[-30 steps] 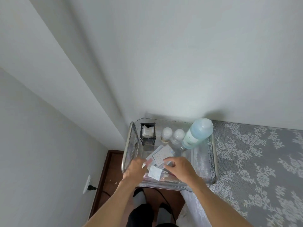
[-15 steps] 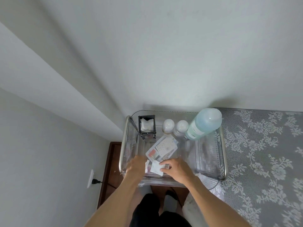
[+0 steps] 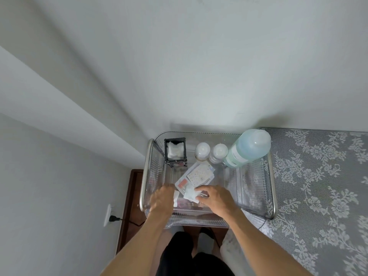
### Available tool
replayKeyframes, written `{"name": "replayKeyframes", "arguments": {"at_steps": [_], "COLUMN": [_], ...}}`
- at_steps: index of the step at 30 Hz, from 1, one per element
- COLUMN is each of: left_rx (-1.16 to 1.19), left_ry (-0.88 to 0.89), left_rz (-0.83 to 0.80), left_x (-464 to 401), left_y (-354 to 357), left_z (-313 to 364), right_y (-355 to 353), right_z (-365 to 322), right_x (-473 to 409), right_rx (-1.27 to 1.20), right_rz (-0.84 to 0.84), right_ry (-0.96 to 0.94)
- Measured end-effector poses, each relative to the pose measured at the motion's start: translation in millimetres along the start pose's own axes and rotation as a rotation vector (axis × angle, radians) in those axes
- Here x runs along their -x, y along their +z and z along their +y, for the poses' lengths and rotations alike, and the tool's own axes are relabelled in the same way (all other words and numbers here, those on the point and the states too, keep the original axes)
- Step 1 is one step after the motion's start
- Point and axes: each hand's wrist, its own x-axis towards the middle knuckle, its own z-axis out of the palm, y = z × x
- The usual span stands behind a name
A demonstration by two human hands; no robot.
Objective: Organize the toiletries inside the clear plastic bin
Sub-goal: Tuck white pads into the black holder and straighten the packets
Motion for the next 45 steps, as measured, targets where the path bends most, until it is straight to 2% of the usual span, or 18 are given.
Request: {"name": "replayKeyframes", "arguments": {"at_steps": [5,15,21,33,38,45], "left_rx": [0.055,0.294,0.388,0.385,0.322,0.218], "left_ry": [-0.021,0.016,0.000,-0.041,0.065,0.073], "left_rz": [0.003,0.104,0.167,0.182,0.215,0.353], "left_x": [-4,-10,-16,-6,9,32], "left_y": [0,5,8,-3,-37,-103], "left_z": [1,-3,-2,3,6,16], "right_y": [-3,-7,-5,-21,-52,-97], "right_z": [4,11,12,1,-11,-32], "right_x": [-3,-8,-9,-4,8,32], "right_rx": [-0.006,0.035,-0.025,-0.101,-0.041,-0.100], "right_rz": [0.024,0.124,0.131,0.174,0.218,0.238], "right_ry": [0.018,0.055,0.085,0.032,-0.011,-0.085]}}
